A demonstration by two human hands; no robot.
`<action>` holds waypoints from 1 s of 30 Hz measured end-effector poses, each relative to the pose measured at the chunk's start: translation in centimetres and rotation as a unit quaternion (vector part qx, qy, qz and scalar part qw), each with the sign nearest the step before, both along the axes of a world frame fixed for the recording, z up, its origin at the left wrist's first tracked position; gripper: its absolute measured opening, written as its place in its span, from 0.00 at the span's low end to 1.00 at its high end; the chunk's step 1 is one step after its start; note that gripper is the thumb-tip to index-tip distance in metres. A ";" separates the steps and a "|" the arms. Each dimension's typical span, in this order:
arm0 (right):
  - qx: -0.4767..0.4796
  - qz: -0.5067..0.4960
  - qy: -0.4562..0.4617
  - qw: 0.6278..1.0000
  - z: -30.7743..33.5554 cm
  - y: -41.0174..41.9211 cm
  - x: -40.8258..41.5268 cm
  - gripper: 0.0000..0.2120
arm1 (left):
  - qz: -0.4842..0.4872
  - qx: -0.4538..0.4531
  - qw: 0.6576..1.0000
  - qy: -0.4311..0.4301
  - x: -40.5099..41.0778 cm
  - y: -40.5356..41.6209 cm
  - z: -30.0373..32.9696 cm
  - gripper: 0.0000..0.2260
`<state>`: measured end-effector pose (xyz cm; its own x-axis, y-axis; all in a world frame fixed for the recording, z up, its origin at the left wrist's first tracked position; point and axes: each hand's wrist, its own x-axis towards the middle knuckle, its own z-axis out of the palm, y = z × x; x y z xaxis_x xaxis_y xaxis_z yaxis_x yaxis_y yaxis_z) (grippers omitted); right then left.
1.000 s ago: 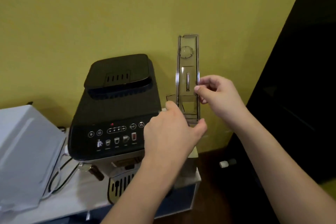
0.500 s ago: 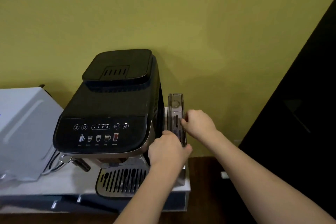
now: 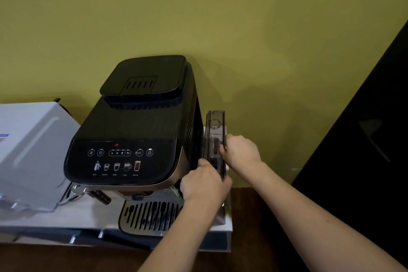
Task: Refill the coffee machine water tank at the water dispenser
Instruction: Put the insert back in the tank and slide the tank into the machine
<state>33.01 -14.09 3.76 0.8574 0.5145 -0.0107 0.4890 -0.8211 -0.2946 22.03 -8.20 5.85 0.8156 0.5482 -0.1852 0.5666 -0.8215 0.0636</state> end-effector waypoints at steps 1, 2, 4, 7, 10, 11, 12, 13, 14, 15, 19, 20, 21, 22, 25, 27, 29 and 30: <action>0.000 0.002 -0.001 1.000 0.0 0.0 0.0 0.13 | -0.003 0.002 1.000 0.002 0.0 0.1 0.0 0.26; -0.001 0.003 0.000 1.000 0.1 0.1 0.0 0.13 | -0.005 0.003 1.000 0.003 0.0 0.1 0.1 0.26; 0.003 0.004 0.002 1.000 0.1 0.2 -0.1 0.13 | -0.006 0.005 1.000 -0.002 -0.2 0.3 0.1 0.26; 0.015 -0.004 0.000 1.000 0.2 0.3 -0.3 0.13 | 0.000 -0.007 1.000 -0.019 -0.4 0.5 0.0 0.26; 0.023 -0.013 -0.002 1.000 0.2 0.4 -0.3 0.13 | 0.003 -0.004 1.000 -0.021 -0.4 0.4 0.1 0.26; 0.027 -0.014 -0.006 1.000 0.2 0.4 -0.3 0.12 | 0.002 -0.001 1.000 -0.021 -0.4 0.3 0.2 0.26; 0.030 -0.015 -0.009 0.999 0.2 0.4 -0.3 0.12 | 0.002 0.001 1.000 -0.020 -0.4 0.3 0.2 0.26; 0.032 -0.014 -0.011 0.999 0.2 0.4 -0.3 0.12 | 0.003 0.001 1.000 -0.018 -0.4 0.3 0.2 0.26; 0.031 -0.013 -0.009 0.999 0.2 0.5 -0.3 0.12 | 0.004 0.000 1.000 -0.015 -0.4 0.3 0.2 0.26; 0.030 -0.013 -0.005 0.999 0.2 0.5 -0.2 0.12 | 0.003 -0.001 1.000 -0.011 -0.4 0.3 0.1 0.26; 0.035 -0.025 0.024 0.999 -0.1 0.4 -0.4 0.12 | -0.002 -0.004 1.000 0.010 -0.5 0.4 -0.1 0.25; 0.037 -0.029 0.033 0.998 -0.2 0.4 -0.5 0.12 | -0.004 -0.003 1.000 0.016 -0.5 0.5 -0.2 0.25; 0.040 -0.033 0.043 0.998 -0.3 0.4 -0.5 0.12 | -0.008 -0.002 1.000 0.023 -0.5 0.5 -0.3 0.25; 0.045 -0.039 0.056 0.997 -0.4 0.4 -0.6 0.12 | -0.012 0.003 0.999 0.031 -0.5 0.5 -0.3 0.26; 0.082 -0.077 0.119 0.987 -0.8 0.5 -0.4 0.13 | -0.025 0.020 0.998 0.059 -0.6 0.4 -0.4 0.27; 0.110 -0.111 0.168 0.973 -1.1 0.4 -0.1 0.16 | -0.030 0.023 0.997 0.074 -0.5 0.4 -0.4 0.28; 0.130 -0.131 0.217 0.959 -1.5 0.3 0.3 0.18 | -0.031 0.022 0.996 0.084 -0.6 0.4 -0.7 0.29; 0.140 -0.134 0.236 0.952 -1.7 0.3 0.4 0.18 | -0.030 0.019 0.996 0.084 -0.7 0.3 -0.8 0.30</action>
